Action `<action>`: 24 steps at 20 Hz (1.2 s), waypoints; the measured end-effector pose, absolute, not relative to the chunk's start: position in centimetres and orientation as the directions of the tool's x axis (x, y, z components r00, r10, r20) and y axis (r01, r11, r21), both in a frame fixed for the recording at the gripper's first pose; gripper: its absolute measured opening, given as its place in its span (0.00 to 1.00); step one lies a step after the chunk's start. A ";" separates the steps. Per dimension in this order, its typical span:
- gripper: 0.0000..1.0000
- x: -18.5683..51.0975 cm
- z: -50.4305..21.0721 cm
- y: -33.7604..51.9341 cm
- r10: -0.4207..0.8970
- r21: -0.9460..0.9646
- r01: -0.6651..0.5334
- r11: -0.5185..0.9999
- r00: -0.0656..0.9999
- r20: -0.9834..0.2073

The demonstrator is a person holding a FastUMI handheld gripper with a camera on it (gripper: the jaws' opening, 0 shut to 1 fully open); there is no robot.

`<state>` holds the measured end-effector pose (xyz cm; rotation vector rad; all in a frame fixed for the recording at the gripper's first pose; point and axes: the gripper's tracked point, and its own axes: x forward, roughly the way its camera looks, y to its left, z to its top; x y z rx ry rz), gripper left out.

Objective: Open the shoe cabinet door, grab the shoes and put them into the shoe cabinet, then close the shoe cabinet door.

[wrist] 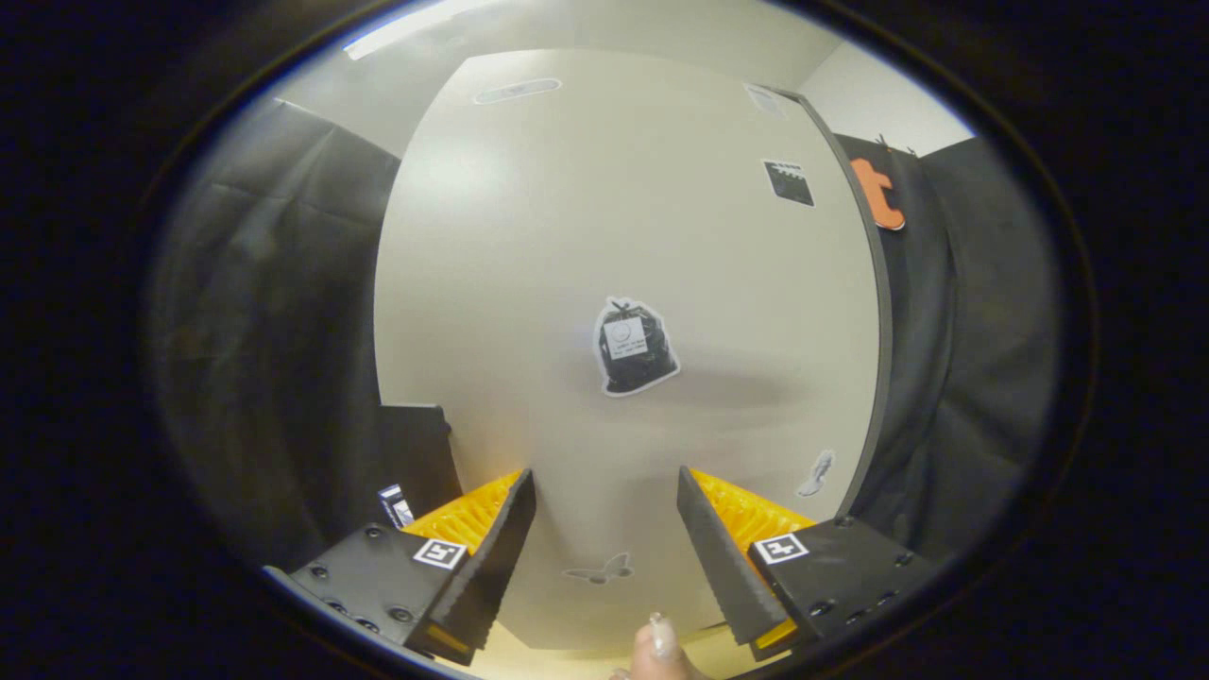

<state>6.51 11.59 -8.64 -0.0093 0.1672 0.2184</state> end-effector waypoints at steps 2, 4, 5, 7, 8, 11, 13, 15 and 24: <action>0.95 7.0 -8.9 11.8 0.219 0.011 -0.221 0.975 0.961 -0.168; 0.95 7.1 -9.0 11.9 0.218 0.014 -0.219 0.976 0.961 -0.170; 0.95 7.1 -9.0 11.9 0.217 0.016 -0.217 0.976 0.961 -0.170; 0.95 7.0 -9.0 11.8 0.209 0.015 -0.209 0.978 0.963 -0.171; 0.95 7.0 -9.0 11.8 0.205 0.014 -0.206 0.979 0.963 -0.174; 0.94 6.9 -9.1 11.6 0.195 0.008 -0.197 0.980 0.965 -0.176; 0.94 7.0 -9.0 11.5 0.191 0.007 -0.193 0.981 0.966 -0.172; 0.94 7.0 -8.9 11.6 0.192 0.009 -0.193 0.981 0.967 -0.168; 0.95 7.0 -9.1 11.6 0.141 -0.031 -0.148 0.989 0.977 -0.161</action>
